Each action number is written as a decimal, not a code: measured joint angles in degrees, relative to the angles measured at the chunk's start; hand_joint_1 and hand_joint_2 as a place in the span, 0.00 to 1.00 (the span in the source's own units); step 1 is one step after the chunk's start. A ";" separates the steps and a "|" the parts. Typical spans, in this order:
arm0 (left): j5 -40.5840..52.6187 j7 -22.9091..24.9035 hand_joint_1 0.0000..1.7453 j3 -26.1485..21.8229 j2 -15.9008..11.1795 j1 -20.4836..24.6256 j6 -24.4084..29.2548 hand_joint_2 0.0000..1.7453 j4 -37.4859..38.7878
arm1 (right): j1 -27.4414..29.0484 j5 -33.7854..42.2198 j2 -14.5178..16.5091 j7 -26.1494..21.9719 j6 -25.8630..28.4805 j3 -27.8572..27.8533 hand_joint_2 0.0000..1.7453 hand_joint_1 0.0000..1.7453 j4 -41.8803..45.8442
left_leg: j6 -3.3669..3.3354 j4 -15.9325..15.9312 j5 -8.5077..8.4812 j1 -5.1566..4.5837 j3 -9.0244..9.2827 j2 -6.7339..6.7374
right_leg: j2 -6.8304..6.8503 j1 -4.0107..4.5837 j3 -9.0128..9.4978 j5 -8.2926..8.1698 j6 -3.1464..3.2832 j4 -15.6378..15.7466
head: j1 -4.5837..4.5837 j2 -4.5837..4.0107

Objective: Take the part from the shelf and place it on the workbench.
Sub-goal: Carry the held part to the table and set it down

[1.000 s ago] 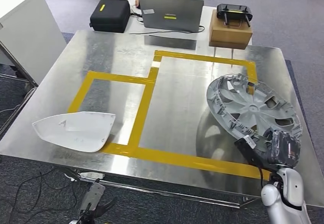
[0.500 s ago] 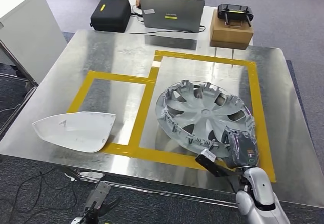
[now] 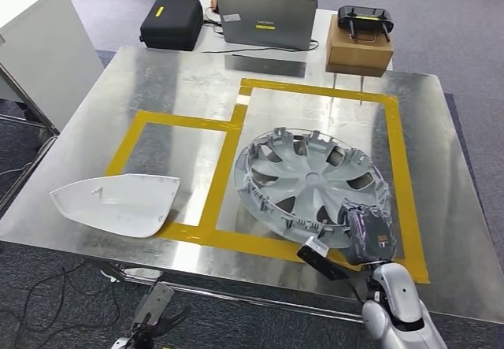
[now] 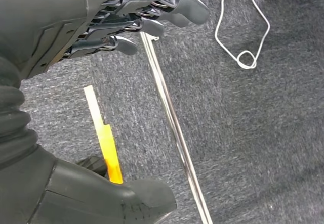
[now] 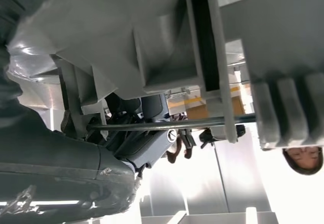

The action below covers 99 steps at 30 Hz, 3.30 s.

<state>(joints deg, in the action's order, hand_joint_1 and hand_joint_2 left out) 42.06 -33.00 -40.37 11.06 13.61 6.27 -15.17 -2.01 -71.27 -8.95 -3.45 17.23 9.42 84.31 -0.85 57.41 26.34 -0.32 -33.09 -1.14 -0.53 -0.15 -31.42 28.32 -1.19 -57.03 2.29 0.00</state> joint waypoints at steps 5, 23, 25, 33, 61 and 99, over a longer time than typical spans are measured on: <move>0.39 0.47 0.00 0.37 0.03 0.04 0.31 0.25 0.00 | 0.41 -2.27 -0.06 3.20 0.92 0.95 1.00 0.00 -0.03 | 0.00 0.00 0.00 0.01 -0.01 0.00 | 0.01 0.01 -0.03 0.00 0.00 0.00 | -0.01 0.00; -0.08 0.72 0.00 0.78 -0.25 -0.24 1.60 0.00 0.00 | 4.07 -6.71 -0.19 13.67 6.91 -10.27 1.00 0.00 -0.21 | -0.01 0.01 0.00 -0.08 -0.28 -0.19 | 0.30 -0.07 -0.20 0.01 -0.01 0.01 | -0.01 0.00; -0.09 0.72 0.00 0.78 -0.25 -0.25 1.64 0.00 0.00 | 4.27 -6.89 -0.19 14.18 7.57 -11.58 1.00 0.00 -0.21 | -0.01 0.01 0.00 -0.07 -0.29 -0.19 | 0.29 -0.07 -0.22 0.01 -0.01 0.01 | -0.01 0.00; -0.23 0.72 0.00 0.80 -0.25 -0.26 1.72 0.00 0.00 | 4.89 -7.17 -0.04 14.40 8.59 -14.36 1.00 0.00 -0.19 | -0.01 0.01 0.00 -0.07 -0.32 -0.19 | 0.30 -0.06 -0.25 0.01 -0.01 0.00 | 0.00 0.00; -0.45 -0.29 0.00 1.31 -0.26 -0.38 1.73 0.00 0.00 | 2.81 11.14 0.31 0.15 2.93 -14.99 1.00 0.00 -0.78 | -0.01 0.01 -0.01 -0.07 -0.43 -0.17 | 0.26 -0.06 -0.35 0.01 -0.01 0.00 | -0.01 0.00; -0.45 0.00 0.00 1.84 -0.44 -0.94 1.53 0.00 0.00 | 4.35 -6.07 -5.69 6.31 -2.41 -15.32 0.00 0.00 -2.09 | -0.02 0.02 0.00 -0.09 -0.49 -0.17 | 0.25 -0.08 -0.39 0.01 -0.01 0.00 | 0.01 0.00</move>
<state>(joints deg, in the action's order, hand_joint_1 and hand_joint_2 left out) 41.62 -33.00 -38.52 10.62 12.67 7.80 -15.17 2.34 -77.34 -14.64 2.86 14.83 -5.90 82.23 -0.87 57.42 26.34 -0.41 -33.57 -1.31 -0.28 -0.23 -31.80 28.33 -1.21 -57.02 2.30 0.00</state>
